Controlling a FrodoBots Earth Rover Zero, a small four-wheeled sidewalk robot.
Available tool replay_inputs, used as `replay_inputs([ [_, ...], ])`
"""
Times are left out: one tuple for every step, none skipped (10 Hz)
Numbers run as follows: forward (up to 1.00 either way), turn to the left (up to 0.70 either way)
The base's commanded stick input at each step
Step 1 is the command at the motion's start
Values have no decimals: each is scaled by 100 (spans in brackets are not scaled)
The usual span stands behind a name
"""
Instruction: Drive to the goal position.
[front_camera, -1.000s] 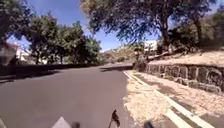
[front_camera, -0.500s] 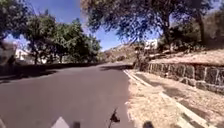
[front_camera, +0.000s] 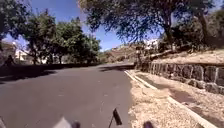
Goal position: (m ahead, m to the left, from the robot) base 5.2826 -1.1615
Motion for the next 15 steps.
replay_inputs([
  [50, 0],
  [50, 0],
  [50, 0],
  [50, 0],
  [50, 0],
  [50, 0],
  [50, 0],
  [50, 0],
  [50, 0],
  [50, 0],
  [50, 0],
  [50, 0],
  [50, 0],
  [50, 0],
  [50, 0],
])
